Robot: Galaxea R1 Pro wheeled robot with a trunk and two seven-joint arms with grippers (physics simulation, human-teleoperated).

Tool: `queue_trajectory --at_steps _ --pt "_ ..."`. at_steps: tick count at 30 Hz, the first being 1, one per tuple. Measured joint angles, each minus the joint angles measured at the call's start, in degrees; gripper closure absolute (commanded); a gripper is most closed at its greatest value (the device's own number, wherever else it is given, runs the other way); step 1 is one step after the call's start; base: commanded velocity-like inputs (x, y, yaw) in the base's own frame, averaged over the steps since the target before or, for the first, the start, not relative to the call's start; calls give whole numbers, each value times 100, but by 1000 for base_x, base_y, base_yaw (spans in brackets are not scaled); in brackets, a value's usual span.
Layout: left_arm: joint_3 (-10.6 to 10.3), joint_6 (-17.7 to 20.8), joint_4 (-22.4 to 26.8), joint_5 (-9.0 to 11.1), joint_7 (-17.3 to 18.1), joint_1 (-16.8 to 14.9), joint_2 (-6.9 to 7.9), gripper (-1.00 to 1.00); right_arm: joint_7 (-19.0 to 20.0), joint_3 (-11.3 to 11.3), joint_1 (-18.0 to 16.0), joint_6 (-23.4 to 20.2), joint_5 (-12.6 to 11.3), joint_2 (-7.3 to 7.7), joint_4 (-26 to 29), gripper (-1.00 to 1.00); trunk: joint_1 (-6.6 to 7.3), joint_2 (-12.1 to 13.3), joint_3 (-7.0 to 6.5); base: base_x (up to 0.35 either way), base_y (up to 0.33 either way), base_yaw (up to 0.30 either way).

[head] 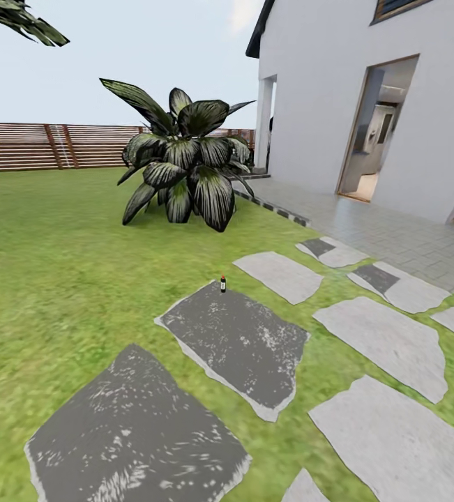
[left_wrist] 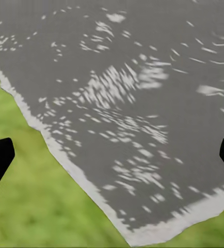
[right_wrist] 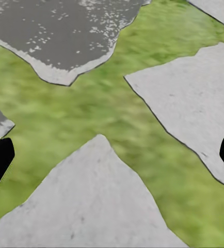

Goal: Pick up the pesticide atomizer in the garden and spray insectifuge to fully cover both potted plants in the garden.

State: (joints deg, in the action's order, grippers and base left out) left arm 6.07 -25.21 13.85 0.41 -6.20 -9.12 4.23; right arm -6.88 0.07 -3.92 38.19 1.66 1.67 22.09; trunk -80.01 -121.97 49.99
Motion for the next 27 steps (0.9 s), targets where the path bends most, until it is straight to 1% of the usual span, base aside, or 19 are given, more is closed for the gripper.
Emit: queue_trajectory --at_steps 27 --pt "-9 0 0 -1 0 1 0 -100 0 0 0 0 0 0 0 -100 0 0 0 339 0 0"
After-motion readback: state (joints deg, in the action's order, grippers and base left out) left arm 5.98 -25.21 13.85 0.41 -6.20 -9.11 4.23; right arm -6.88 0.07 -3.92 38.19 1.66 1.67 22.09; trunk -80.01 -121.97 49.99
